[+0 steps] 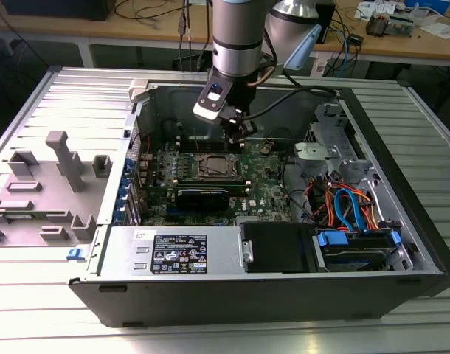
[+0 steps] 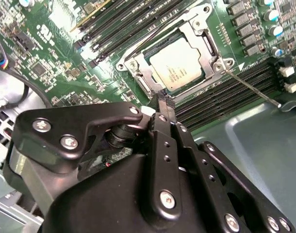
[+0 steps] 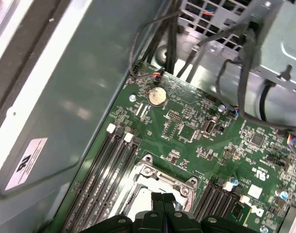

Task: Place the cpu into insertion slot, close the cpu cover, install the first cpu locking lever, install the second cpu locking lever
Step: 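Install the first cpu locking lever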

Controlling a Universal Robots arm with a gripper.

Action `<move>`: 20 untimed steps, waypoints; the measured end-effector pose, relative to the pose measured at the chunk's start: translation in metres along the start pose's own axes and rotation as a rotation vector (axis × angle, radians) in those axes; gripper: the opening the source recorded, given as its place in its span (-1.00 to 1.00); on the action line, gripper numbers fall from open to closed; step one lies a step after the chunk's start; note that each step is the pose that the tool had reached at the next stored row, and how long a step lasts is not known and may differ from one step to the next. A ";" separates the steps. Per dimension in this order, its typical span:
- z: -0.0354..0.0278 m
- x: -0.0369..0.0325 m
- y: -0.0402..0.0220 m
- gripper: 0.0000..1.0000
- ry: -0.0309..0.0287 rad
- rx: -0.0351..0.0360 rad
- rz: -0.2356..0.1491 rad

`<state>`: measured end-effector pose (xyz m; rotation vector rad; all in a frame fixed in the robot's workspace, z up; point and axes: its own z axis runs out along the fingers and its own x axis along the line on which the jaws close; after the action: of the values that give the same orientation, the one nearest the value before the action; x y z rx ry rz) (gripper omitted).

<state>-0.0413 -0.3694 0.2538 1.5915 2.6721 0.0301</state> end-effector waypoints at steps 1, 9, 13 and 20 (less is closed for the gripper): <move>0.0000 0.0000 0.0000 -0.79 0.0006 -0.0003 -0.018; 0.0000 0.0006 -0.0013 -0.79 0.0045 -0.0023 -0.137; -0.0001 0.0015 -0.0030 -0.79 0.0060 -0.0031 -0.185; -0.0003 0.0044 -0.0083 -0.79 0.0068 -0.0036 -0.208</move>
<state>-0.0507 -0.3696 0.2537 1.3063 2.8249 0.0351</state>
